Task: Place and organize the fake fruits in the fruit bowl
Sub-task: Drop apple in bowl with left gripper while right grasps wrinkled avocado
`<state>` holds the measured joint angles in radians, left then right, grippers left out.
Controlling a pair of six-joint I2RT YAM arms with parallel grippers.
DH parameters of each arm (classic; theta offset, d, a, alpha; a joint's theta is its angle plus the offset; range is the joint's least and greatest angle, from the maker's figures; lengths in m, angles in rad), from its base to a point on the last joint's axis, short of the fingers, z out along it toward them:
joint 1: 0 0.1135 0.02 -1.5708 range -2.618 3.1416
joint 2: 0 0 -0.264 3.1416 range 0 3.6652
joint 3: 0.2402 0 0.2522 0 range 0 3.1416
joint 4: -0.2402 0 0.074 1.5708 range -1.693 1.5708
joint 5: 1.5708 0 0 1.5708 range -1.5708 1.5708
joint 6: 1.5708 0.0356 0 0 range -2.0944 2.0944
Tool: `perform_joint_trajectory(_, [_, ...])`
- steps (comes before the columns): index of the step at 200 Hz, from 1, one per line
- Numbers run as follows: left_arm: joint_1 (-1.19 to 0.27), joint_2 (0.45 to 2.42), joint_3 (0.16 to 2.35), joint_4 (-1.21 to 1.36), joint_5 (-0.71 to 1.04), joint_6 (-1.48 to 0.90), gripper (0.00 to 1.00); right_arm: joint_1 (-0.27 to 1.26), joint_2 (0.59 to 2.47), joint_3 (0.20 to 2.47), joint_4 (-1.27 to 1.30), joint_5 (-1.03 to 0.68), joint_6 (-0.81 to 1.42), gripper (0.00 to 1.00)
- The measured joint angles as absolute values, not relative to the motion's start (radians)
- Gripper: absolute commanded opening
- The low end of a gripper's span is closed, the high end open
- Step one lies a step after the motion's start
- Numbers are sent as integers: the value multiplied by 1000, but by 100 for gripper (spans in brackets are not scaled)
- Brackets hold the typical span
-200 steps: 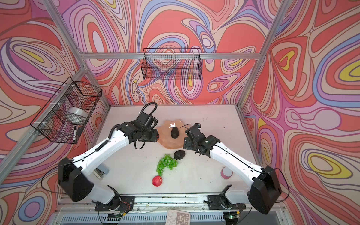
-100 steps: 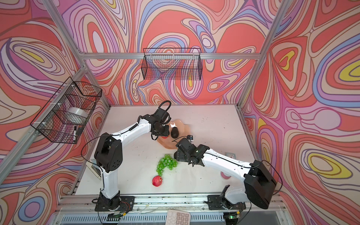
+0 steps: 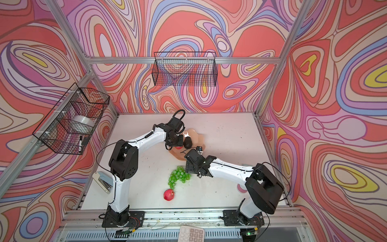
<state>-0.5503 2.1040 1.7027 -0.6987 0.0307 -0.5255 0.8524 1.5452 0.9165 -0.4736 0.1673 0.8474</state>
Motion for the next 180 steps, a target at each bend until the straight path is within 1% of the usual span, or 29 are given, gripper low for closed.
perform_joint_trajectory(21, [-548,2104,1707,-696,38,-530,73,852,1567,920,-456,168,849,87])
perform_joint_trajectory(48, [-548,2104,1707,-686,42,-535,80,853,1592,935,-441,176,851,87])
perform_joint_trajectory(99, [-541,2060,1689,-651,55,-540,82,854,1623,951,-412,204,857,86])
perform_joint_trajectory(151, [-521,1867,1595,-564,32,-577,85,859,1695,981,-412,242,867,86])
perform_joint_trajectory(167, [-509,1788,1546,-525,12,-590,86,859,1705,984,-417,251,874,84])
perform_joint_trajectory(180, [-500,1724,1499,-496,-7,-603,87,859,1709,986,-427,263,881,78])
